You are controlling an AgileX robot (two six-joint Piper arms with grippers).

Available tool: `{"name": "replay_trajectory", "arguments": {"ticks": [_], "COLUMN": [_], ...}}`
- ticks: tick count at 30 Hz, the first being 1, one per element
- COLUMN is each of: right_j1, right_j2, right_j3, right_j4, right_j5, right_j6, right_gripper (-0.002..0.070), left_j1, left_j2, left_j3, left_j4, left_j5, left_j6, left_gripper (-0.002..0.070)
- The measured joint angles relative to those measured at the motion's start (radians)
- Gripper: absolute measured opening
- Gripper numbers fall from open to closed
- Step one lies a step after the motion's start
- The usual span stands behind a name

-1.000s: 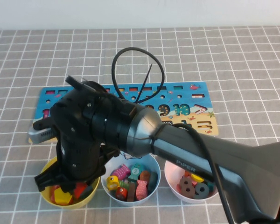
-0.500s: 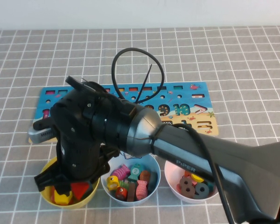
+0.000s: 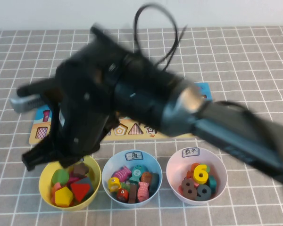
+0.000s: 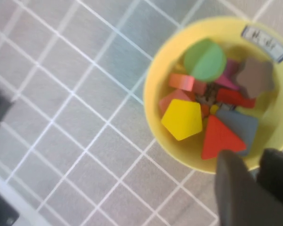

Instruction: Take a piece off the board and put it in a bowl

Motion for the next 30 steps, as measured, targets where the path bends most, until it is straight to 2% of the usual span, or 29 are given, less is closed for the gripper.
{"name": "replay_trajectory", "arguments": {"ticks": [3, 7, 12, 23, 30], "right_j1": [0.0, 0.0, 0.0, 0.0, 0.0], "right_j2": [-0.065, -0.181, -0.371, -0.859, -1.087], "right_j3": [0.0, 0.024, 0.168, 0.74, 0.92], "right_j4": [0.0, 0.002, 0.004, -0.041, -0.108], "right_j5": [0.002, 0.003, 0.006, 0.011, 0.02], "right_j6": [-0.069, -0.144, -0.193, -0.207, -0.241], "right_gripper": [0.0034, -0.0006, -0.0013, -0.0015, -0.0015], "left_j1": [0.0, 0.0, 0.0, 0.0, 0.0], "left_j2": [0.0, 0.0, 0.0, 0.0, 0.0], "left_j3": [0.0, 0.0, 0.0, 0.0, 0.0], "left_j4": [0.0, 0.0, 0.0, 0.0, 0.0], "left_j5": [0.0, 0.0, 0.0, 0.0, 0.0], "left_j6": [0.0, 0.0, 0.0, 0.0, 0.0], "left_gripper": [-0.0001, -0.0001, 0.0, -0.0001, -0.0001]}}
